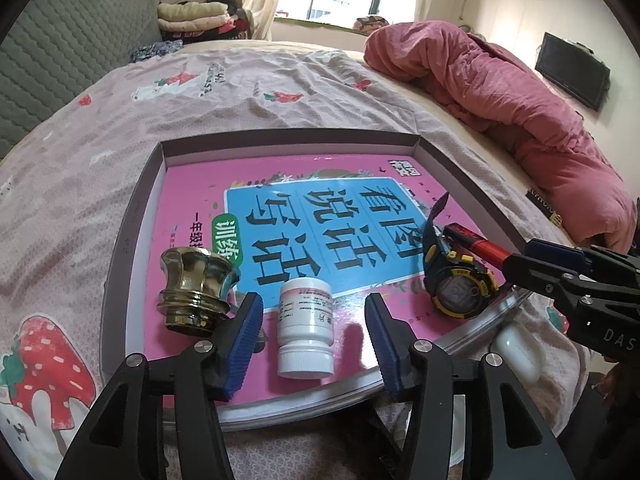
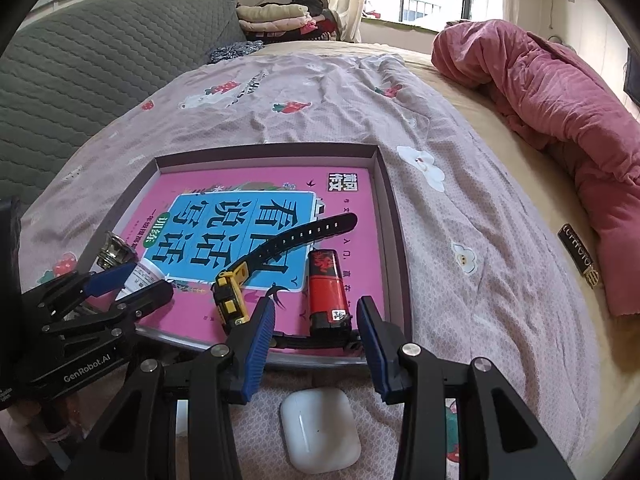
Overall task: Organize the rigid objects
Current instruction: 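Withdraw both open tools out of the box toward the remaining objects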
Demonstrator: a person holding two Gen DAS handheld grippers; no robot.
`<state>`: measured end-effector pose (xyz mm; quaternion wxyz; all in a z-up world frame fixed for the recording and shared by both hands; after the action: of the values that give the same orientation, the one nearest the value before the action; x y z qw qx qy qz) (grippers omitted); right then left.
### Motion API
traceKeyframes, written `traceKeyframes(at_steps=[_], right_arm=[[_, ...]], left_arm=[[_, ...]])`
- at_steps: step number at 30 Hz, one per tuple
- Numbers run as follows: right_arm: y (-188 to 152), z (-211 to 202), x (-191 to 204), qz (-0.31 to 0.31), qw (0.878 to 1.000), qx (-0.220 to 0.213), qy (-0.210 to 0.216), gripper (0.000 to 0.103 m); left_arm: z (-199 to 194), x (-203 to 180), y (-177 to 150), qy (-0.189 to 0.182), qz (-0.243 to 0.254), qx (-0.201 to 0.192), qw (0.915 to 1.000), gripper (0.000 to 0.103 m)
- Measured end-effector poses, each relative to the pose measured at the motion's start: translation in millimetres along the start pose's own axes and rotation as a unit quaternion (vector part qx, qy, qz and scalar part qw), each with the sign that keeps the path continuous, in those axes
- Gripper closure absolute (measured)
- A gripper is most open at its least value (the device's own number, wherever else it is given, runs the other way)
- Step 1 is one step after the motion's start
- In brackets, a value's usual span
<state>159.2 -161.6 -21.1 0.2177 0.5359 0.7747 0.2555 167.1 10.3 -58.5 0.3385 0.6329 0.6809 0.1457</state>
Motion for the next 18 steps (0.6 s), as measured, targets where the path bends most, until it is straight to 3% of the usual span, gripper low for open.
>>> traceKeyframes(at_steps=[12,18], right_arm=[[1,-5,-1,0.001,1.0,-0.006,-0.003,0.06],[2,-8,2,-0.007,1.0,-0.01,-0.007,0.052]], left_arm=[[-12,-3,2,-0.007,0.01,-0.02,0.9997,0.043],[-22,-1,6,-0.017,0.005,-0.04,0.999,0.038]])
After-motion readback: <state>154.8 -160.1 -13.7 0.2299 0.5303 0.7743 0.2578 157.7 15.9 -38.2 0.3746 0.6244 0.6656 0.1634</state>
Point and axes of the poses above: each gripper's, at about its wrist camera, not at the fingertips, and z roughly the way its jaws point, x to its left, y to its top, the point moved 3 cm from there along z, roughly the way its jaws point, and after that the axes turned 9 degrees about -z, right-handed, at the moved point
